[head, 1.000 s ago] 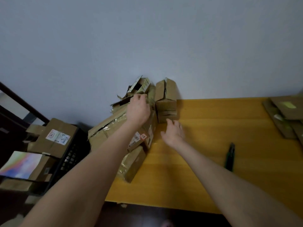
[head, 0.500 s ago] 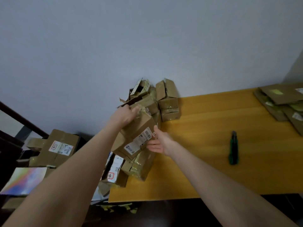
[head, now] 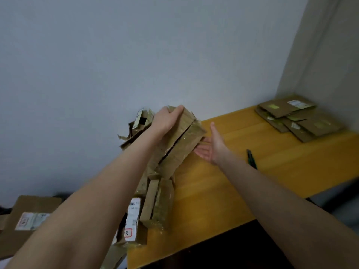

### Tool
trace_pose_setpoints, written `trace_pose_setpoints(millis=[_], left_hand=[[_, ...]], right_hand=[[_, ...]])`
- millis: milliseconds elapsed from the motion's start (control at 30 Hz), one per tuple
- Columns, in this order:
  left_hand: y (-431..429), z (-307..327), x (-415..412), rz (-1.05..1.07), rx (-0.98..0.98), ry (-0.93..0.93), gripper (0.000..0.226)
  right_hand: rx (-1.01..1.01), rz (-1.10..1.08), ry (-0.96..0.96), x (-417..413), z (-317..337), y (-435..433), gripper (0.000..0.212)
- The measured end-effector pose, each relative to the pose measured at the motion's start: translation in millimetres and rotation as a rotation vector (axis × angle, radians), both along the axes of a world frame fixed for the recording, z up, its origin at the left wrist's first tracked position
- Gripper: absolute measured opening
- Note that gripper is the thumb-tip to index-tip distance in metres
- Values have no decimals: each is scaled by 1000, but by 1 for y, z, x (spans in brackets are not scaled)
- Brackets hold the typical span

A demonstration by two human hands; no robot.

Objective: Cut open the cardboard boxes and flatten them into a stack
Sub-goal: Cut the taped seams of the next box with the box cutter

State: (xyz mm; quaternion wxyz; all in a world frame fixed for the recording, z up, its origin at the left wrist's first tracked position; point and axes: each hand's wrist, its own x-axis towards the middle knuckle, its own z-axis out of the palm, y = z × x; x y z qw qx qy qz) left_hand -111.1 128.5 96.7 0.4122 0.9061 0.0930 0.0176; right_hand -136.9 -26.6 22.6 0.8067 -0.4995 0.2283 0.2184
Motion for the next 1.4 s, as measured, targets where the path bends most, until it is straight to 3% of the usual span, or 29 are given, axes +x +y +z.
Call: trace_pose_setpoints(millis=[67,167,333,500,600,667,733,900,1000,1100,1167,1300,1400], left_hand=[[-15,-1,4,-23,-166,-8,47],[-36,-23,6,-91,-277,58,63],[-65,-77,1,-170,-375,109,64],[-78,-120,3,-150,-519,194,61],[-80,-137,2,4,-532,273,34],[-78,-143,6,104,-538,343,44],[-75,-143,13,73,-562,426,54],[-72,-133,38,69,-528,473,19],[-71,-135,50,39,-511,402,33],[-66,-137,59,-10,-345,380,40],[-61,-133,65,-121,-107,499,35],[-78,-130,69,-337,305,740,113],[-104,-147,59,-366,681,720,129]], right_hand=[[-85,-38,-50,3,5,-18,65],[-181,-64,-132,0,-3,-39,45],[-232,-82,-201,0,-36,-66,84],[-198,-89,-162,17,-64,-76,31],[-210,-122,-67,27,-79,-82,35],[-274,-67,-35,33,-86,-82,44],[-287,-58,10,38,-92,-79,46],[-254,-58,17,45,-99,-81,19],[-278,-80,-30,43,-105,-80,7],[-304,-55,-46,40,-116,-74,7],[-396,1,-61,38,-125,-71,5],[-514,51,-84,43,-133,-64,10],[-635,143,-112,48,-138,-72,16]])
